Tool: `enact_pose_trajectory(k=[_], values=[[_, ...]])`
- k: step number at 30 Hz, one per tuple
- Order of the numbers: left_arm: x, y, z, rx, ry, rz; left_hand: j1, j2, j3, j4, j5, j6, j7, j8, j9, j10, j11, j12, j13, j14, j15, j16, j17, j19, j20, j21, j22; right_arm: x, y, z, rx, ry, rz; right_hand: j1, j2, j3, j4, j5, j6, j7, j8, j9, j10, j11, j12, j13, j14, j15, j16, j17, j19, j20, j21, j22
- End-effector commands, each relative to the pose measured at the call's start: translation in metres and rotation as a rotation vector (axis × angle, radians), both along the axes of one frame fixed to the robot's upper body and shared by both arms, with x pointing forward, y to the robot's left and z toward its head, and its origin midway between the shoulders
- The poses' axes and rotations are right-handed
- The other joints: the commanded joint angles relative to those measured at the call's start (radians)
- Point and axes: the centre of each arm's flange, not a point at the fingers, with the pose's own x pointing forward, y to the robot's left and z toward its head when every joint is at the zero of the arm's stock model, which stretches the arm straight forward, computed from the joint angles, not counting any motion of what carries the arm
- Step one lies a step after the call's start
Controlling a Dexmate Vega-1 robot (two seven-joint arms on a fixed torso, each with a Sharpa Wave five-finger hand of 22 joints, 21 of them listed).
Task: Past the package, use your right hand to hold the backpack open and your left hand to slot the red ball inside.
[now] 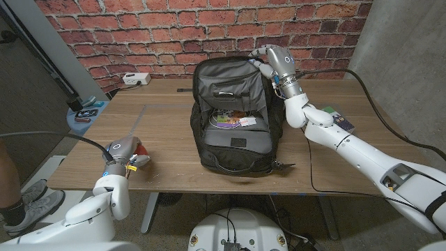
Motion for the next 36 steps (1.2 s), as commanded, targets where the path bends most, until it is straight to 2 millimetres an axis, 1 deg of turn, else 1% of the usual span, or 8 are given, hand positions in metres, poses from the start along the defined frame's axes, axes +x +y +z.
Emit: enact_pose_trajectory(k=[1, 5, 6, 11, 12, 20, 31, 36], values=[[0.0, -0.016, 0.018, 0.006, -0.03, -0.039, 0.096, 0.093, -0.003, 0.006, 0.012, 0.047, -0.038, 0.01, 0.047, 0.112, -0.108, 0.009, 0.023, 0.057, -0.056, -0.004, 0.002, 0.004, -0.008, 0.006, 0.005, 0.004, -0.003, 0.003, 0.004, 0.001, 0.011, 0.014, 0.019, -0.008, -0.002, 0.005, 0.009, -0.002, 0.006, 0.002, 0.016, -0.013, 0.003, 0.005, 0.01, -0.119, 0.0, 0.003, 0.009, -0.131, 0.004, 0.002], [0.001, -0.019, 0.021, 0.003, -0.034, -0.053, 0.097, 0.093, -0.003, 0.007, 0.014, 0.048, -0.04, 0.012, 0.05, 0.114, -0.106, 0.012, 0.028, 0.057, -0.057, -0.006, 0.002, 0.001, -0.008, 0.006, 0.005, 0.004, -0.003, 0.003, 0.0, 0.002, 0.012, 0.014, 0.019, -0.008, -0.002, 0.005, 0.008, -0.002, 0.005, 0.002, 0.015, -0.013, 0.002, 0.006, 0.011, -0.119, 0.0, 0.003, 0.009, -0.131, 0.004, 0.002], [0.001, -0.02, 0.022, -0.001, -0.036, -0.059, 0.097, 0.093, -0.004, 0.007, 0.015, 0.049, -0.041, 0.014, 0.051, 0.115, -0.111, 0.013, 0.03, 0.058, -0.057, -0.006, 0.003, 0.0, -0.008, 0.006, 0.005, 0.003, -0.003, 0.003, -0.001, 0.002, 0.012, 0.014, 0.019, -0.009, -0.002, 0.005, 0.008, -0.002, 0.005, 0.002, 0.014, -0.013, 0.002, 0.007, 0.01, -0.119, -0.001, 0.003, 0.009, -0.131, 0.004, 0.002], [0.0, -0.026, 0.027, -0.021, -0.04, -0.093, 0.098, 0.093, -0.005, 0.009, 0.017, 0.051, -0.042, 0.017, 0.053, 0.115, -0.107, 0.015, 0.035, 0.059, -0.06, -0.007, 0.004, -0.002, -0.007, 0.007, 0.005, 0.003, -0.003, 0.005, 0.004, -0.004, 0.01, 0.014, 0.019, -0.009, -0.002, 0.005, 0.008, -0.002, 0.005, 0.002, 0.014, -0.013, 0.002, 0.007, 0.011, -0.119, -0.001, 0.004, 0.009, -0.131, 0.004, 0.002], [-0.001, -0.027, 0.027, -0.014, -0.04, -0.102, 0.098, 0.093, -0.005, 0.009, 0.018, 0.051, -0.042, 0.017, 0.054, 0.117, -0.111, 0.016, 0.037, 0.06, -0.059, -0.008, 0.004, -0.002, -0.007, 0.007, 0.005, 0.002, -0.002, 0.005, 0.001, -0.005, 0.009, 0.014, 0.019, -0.009, -0.002, 0.005, 0.008, -0.002, 0.005, 0.002, 0.014, -0.013, 0.001, 0.006, 0.011, -0.119, -0.001, 0.004, 0.009, -0.131, 0.004, 0.002], [-0.007, -0.039, 0.033, -0.026, -0.037, -0.158, 0.096, 0.093, -0.01, 0.011, 0.02, 0.053, -0.043, 0.022, 0.058, 0.116, -0.107, 0.018, 0.045, 0.06, -0.059, -0.008, 0.008, -0.008, -0.008, 0.007, 0.006, -0.002, 0.001, 0.005, 0.0, -0.017, 0.004, 0.015, 0.019, -0.01, -0.003, 0.006, 0.009, -0.003, 0.004, 0.002, 0.013, -0.013, 0.0, 0.007, 0.01, -0.119, -0.003, 0.004, 0.009, -0.131, 0.003, 0.002], [-0.014, -0.053, 0.04, -0.077, -0.056, -0.254, 0.096, 0.094, -0.012, 0.013, 0.025, 0.072, -0.043, 0.037, 0.065, 0.127, -0.115, 0.027, 0.058, 0.066, -0.062, -0.012, 0.009, -0.012, -0.008, 0.009, 0.006, -0.009, 0.007, 0.008, -0.01, -0.022, 0.001, 0.016, 0.019, -0.01, -0.003, 0.006, 0.007, -0.003, 0.003, 0.002, 0.014, -0.013, -0.001, 0.008, 0.01, -0.119, -0.004, 0.005, 0.008, -0.131, 0.003, 0.002], [-0.02, -0.058, 0.044, -0.084, -0.06, -0.279, 0.095, 0.094, -0.013, 0.014, 0.027, 0.072, -0.044, 0.039, 0.067, 0.126, -0.113, 0.028, 0.062, 0.067, -0.061, -0.013, 0.009, -0.013, -0.008, 0.01, 0.006, -0.01, 0.006, 0.008, -0.001, -0.021, -0.001, 0.016, 0.02, -0.01, -0.003, 0.006, 0.008, -0.003, 0.002, 0.003, 0.013, -0.013, -0.002, 0.009, 0.011, -0.119, -0.005, 0.006, 0.008, -0.131, 0.003, 0.002]])
